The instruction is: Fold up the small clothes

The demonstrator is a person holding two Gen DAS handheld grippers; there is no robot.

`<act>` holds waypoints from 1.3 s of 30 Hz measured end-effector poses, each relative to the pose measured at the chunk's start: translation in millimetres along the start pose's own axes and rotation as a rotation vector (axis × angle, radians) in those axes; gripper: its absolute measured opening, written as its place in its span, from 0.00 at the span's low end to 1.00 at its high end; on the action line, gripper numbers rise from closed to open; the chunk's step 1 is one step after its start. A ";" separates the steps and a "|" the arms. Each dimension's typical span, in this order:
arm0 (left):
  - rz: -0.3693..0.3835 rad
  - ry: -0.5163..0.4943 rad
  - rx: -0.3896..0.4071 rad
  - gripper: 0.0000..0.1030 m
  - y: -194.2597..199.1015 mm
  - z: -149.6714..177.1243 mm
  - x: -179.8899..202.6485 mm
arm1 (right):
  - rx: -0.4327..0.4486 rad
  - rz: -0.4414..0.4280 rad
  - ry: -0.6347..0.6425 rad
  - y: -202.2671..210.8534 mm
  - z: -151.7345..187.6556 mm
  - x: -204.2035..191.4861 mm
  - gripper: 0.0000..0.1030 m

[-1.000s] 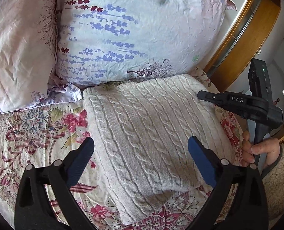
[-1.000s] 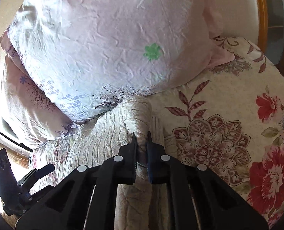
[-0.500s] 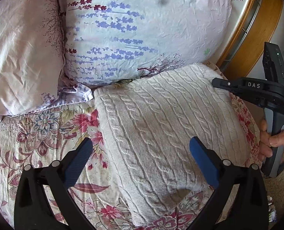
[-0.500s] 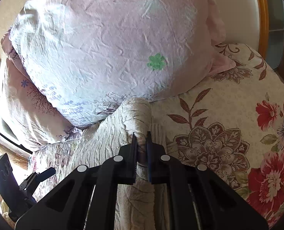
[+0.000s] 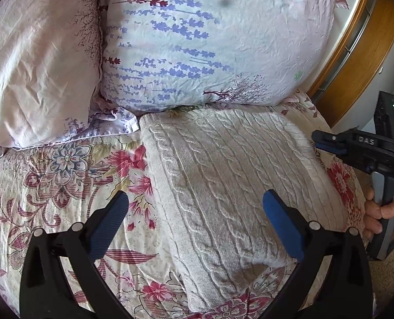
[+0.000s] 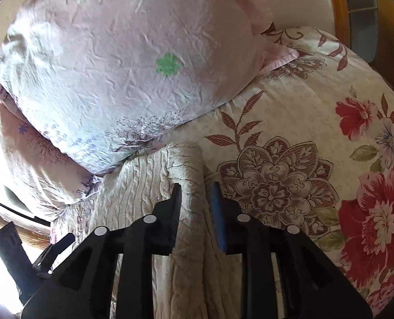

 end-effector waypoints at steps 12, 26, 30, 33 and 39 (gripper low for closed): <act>0.027 0.167 0.020 0.98 8.8 7.4 -30.4 | -0.160 -0.088 -0.043 20.3 76.5 13.2 0.43; 0.086 0.150 0.006 0.98 10.9 18.4 -21.5 | -0.102 0.019 -0.122 3.5 84.5 49.0 0.11; 0.089 0.097 0.020 0.98 13.5 15.7 -12.0 | -0.116 -0.017 -0.111 6.5 84.0 42.0 0.13; 0.090 0.090 0.017 0.98 13.0 15.7 -9.6 | -0.094 -0.056 -0.128 20.7 80.4 38.4 0.30; 0.080 0.095 0.002 0.98 9.2 19.2 -10.7 | -0.110 -0.042 -0.127 23.5 87.7 42.8 0.42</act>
Point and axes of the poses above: each gripper's, at about its wrist camera, not at the fingertips, and y roughly against the way its jaws point, x to its right, z to its underside, the point moved 9 cm from there along -y, roughly the way its jaws point, and after that the axes turned 10 degrees about -y, right-handed, at the moved point
